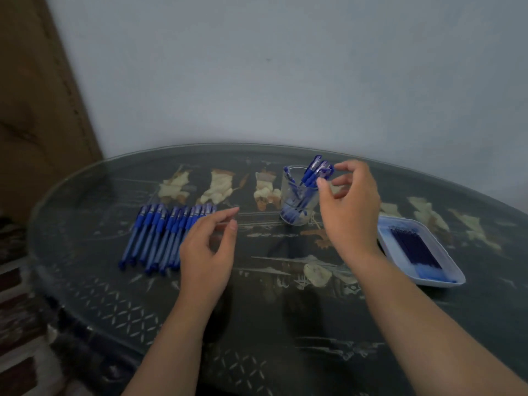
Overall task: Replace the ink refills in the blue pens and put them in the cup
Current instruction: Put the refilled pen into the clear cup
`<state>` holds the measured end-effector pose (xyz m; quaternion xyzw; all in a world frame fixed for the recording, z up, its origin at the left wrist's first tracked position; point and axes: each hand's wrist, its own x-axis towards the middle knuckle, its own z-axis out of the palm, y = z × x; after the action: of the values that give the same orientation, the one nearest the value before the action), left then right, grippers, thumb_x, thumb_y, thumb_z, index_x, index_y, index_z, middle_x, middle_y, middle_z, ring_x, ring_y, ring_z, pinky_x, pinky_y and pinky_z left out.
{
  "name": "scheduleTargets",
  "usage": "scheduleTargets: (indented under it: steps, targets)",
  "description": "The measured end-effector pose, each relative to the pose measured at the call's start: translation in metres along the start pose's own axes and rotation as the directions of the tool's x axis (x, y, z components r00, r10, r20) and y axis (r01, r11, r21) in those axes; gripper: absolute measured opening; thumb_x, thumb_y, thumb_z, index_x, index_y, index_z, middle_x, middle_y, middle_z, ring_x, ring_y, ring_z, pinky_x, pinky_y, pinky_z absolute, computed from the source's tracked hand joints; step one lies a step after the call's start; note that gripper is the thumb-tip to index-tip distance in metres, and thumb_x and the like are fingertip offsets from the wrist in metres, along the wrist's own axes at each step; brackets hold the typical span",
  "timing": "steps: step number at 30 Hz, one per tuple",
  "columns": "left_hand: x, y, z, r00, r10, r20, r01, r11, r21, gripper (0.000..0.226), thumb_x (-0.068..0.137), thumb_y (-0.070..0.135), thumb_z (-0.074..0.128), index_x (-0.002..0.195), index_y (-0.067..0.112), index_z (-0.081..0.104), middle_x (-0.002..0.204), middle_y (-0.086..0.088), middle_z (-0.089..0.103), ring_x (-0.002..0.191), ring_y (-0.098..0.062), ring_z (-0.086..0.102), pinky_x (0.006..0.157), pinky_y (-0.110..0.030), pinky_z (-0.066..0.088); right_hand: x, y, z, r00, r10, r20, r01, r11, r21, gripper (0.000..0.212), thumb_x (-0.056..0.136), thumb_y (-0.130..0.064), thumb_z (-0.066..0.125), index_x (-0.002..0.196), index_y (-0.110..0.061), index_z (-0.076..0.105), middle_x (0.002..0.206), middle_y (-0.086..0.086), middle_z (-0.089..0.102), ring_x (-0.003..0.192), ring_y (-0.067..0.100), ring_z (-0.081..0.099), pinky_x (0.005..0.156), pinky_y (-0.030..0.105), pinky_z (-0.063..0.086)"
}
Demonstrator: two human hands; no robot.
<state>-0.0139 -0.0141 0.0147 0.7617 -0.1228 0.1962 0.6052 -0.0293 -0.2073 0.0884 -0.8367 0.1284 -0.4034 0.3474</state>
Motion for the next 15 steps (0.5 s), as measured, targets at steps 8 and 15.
scheduleTargets:
  steps: [8, 15]
  targets:
    - [0.006, -0.025, -0.071, 0.988, 0.043, -0.149, 0.019, 0.922, 0.387, 0.025, 0.091, 0.013, 0.063, 0.115, 0.018, 0.068, 0.112, -0.002, 0.063, 0.108, -0.023, 0.058, 0.094, -0.036, 0.044, -0.072, -0.026, 0.066, 0.866, 0.105, 0.49, -0.082, 0.994, -0.067, 0.002, 0.091, -0.022, 0.067, 0.093, -0.023, 0.067, 0.093, -0.002, 0.065, 0.087, 0.011, 0.06, 0.078, 0.023, 0.049]
    - [0.005, -0.042, -0.084, 0.994, -0.021, -0.109, 0.08, 0.817, 0.57, 0.028, 0.09, 0.025, 0.065, 0.117, 0.027, 0.065, 0.119, 0.001, 0.061, 0.118, -0.024, 0.05, 0.101, -0.046, 0.034, -0.079, -0.052, 0.122, 0.763, 0.302, 0.572, -0.298, 0.949, -0.104, 0.024, 0.095, -0.022, 0.064, 0.118, -0.016, 0.065, 0.114, 0.003, 0.066, 0.105, 0.018, 0.061, 0.084, 0.028, 0.047]
